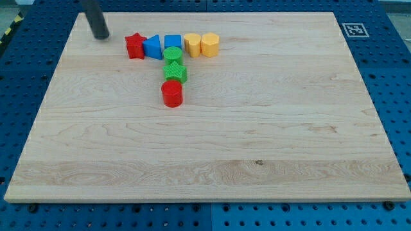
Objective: Push the red star to the center left side of the board
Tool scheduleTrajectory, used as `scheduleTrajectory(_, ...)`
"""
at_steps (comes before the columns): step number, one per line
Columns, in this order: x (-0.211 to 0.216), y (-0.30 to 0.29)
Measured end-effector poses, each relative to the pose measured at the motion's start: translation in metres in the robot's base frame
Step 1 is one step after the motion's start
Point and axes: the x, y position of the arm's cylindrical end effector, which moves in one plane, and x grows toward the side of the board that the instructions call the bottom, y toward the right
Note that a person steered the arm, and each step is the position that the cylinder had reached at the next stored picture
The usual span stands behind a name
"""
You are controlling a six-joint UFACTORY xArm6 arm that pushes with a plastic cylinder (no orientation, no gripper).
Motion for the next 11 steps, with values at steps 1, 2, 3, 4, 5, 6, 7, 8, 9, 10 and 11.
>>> scheduleTrajectory(1,-0.010,0.062)
scheduleTrajectory(2,0.028,0.092)
scheduleTrajectory(3,0.068,0.076)
scheduleTrajectory(4,0.077,0.064)
scheduleTrajectory(5,0.077,0.047)
scheduleTrajectory(6,0.092,0.042)
scheduleTrajectory(7,0.117,0.050)
scheduleTrajectory(8,0.151,0.069)
scheduleTrajectory(9,0.183,0.074)
scheduleTrajectory(10,0.176,0.068)
scheduleTrajectory(11,0.147,0.066)
